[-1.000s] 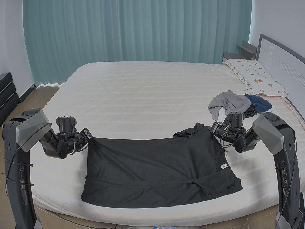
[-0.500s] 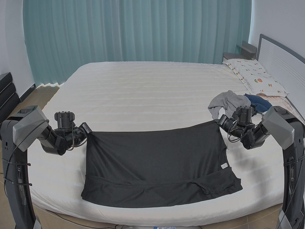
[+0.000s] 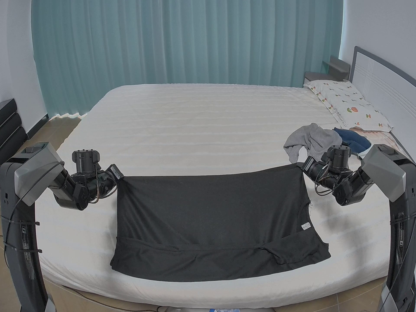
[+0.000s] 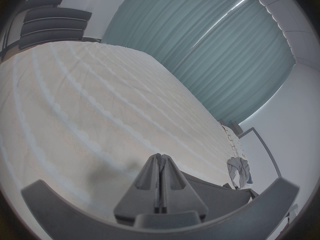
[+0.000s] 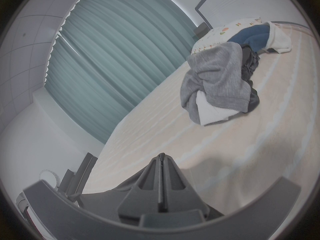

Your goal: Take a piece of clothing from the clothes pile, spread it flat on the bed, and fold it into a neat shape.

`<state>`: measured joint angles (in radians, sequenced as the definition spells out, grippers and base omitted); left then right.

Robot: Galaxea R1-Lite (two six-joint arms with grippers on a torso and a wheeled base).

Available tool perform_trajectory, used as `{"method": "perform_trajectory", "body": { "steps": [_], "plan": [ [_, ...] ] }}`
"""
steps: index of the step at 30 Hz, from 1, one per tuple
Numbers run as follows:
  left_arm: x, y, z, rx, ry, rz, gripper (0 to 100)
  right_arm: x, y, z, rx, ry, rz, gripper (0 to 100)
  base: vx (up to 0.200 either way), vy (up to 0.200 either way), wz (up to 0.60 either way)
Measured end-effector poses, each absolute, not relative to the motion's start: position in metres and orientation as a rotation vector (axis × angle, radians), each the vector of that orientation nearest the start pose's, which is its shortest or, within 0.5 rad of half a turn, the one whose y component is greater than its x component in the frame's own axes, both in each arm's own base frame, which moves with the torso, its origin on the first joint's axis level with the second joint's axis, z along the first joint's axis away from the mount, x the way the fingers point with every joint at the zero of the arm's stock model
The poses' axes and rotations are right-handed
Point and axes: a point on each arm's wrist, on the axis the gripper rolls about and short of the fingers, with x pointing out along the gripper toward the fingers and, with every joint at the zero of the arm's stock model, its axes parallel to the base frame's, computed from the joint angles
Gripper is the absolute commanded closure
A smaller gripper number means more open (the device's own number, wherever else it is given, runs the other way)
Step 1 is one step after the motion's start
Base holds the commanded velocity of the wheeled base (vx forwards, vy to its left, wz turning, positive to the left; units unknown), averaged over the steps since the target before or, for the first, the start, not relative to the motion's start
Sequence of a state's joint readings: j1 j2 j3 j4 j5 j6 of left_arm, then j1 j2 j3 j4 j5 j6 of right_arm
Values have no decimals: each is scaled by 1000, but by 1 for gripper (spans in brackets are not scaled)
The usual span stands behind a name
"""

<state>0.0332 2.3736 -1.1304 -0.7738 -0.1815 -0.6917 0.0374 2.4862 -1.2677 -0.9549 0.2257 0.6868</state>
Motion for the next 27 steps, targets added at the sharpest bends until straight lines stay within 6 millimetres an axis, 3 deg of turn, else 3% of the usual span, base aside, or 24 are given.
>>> {"method": "perform_trajectory", "body": {
  "steps": [16, 27],
  "plan": [
    [433, 11, 18, -720, 498, 20, 100, 459, 22, 11, 703, 364, 162, 100, 0, 0, 0],
    [424, 10, 11, -664, 538, -10, 100, 447, 19, 17, 711, 400, 207, 100, 0, 0, 0]
  ]
}}
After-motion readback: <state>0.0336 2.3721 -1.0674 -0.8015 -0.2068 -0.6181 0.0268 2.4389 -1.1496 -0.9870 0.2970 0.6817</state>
